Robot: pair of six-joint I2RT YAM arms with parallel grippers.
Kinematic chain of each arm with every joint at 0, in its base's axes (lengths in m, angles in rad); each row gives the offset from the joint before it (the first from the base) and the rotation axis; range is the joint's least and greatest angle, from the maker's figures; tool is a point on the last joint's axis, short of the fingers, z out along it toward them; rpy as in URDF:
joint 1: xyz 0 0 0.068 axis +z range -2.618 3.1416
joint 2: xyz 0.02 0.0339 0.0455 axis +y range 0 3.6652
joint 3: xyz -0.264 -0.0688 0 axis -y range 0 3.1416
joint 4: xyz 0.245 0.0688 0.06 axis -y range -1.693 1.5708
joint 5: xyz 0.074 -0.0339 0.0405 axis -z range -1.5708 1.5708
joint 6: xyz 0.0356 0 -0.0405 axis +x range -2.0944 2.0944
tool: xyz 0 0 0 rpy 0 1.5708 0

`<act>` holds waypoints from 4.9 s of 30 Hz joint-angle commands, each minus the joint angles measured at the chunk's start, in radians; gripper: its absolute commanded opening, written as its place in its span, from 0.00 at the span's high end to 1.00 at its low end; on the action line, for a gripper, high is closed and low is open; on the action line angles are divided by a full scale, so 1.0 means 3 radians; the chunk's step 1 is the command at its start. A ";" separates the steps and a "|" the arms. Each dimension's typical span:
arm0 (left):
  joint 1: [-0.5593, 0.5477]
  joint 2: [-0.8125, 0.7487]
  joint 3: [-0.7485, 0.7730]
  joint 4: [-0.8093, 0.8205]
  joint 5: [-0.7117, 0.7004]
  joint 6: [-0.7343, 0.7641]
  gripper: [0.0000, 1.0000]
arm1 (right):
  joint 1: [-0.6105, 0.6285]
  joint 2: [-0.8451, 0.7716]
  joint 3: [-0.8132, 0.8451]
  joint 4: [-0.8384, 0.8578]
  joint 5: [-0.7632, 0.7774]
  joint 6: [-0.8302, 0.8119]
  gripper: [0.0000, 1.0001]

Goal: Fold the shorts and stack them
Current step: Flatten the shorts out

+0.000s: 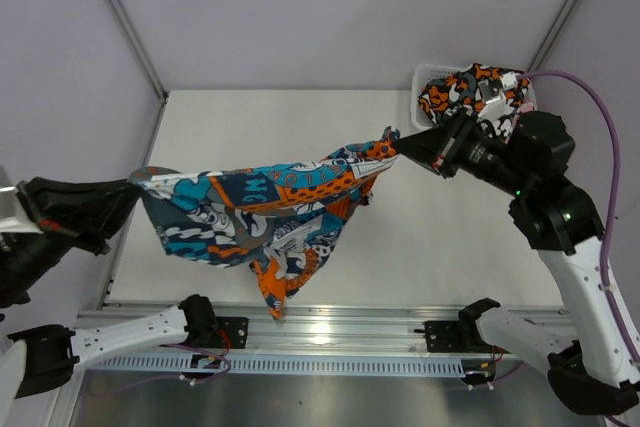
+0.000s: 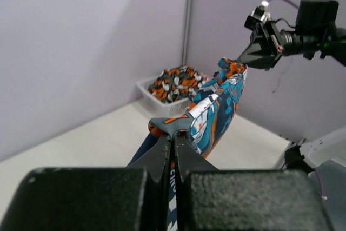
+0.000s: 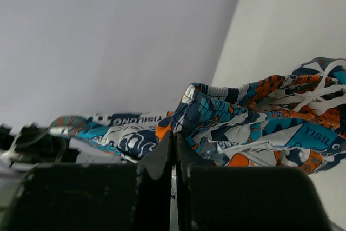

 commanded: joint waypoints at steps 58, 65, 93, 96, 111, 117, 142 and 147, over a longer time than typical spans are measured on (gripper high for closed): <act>0.3531 0.0793 -0.0576 0.2454 0.2746 -0.1200 1.00 | -0.0077 0.0660 0.0571 0.2409 -0.0730 0.0442 1.00; 0.3531 0.0087 -0.0495 0.2650 0.2608 -0.1063 1.00 | 0.0378 -0.0050 0.0590 0.2471 -0.0414 0.0145 1.00; 0.3521 0.1538 -0.2673 0.3640 0.1510 -0.1644 1.00 | -0.0664 0.1663 -0.0362 0.1157 0.0272 0.0922 1.00; 0.3521 0.1952 -0.2816 0.3993 0.1275 -0.1737 1.00 | -0.0715 0.2465 0.0031 0.1310 0.0267 0.1091 1.00; 0.3638 0.3614 -0.1912 0.3663 0.0624 -0.2023 1.00 | -0.0720 0.5758 0.3614 0.2116 -0.0347 0.1286 0.07; 0.3802 0.3885 -0.1538 0.3150 0.0706 -0.2059 0.53 | -0.0812 0.5128 0.2662 0.2758 -0.0203 0.0974 0.00; 0.2218 0.1897 -0.2494 0.2363 0.0287 -0.1752 0.01 | -0.0726 0.2438 -0.0144 0.0446 0.1545 -0.1910 0.37; 0.1431 0.1799 -0.2479 0.2016 0.0062 -0.1639 0.01 | -0.0741 0.2208 -0.0748 0.0727 0.1729 -0.1921 0.37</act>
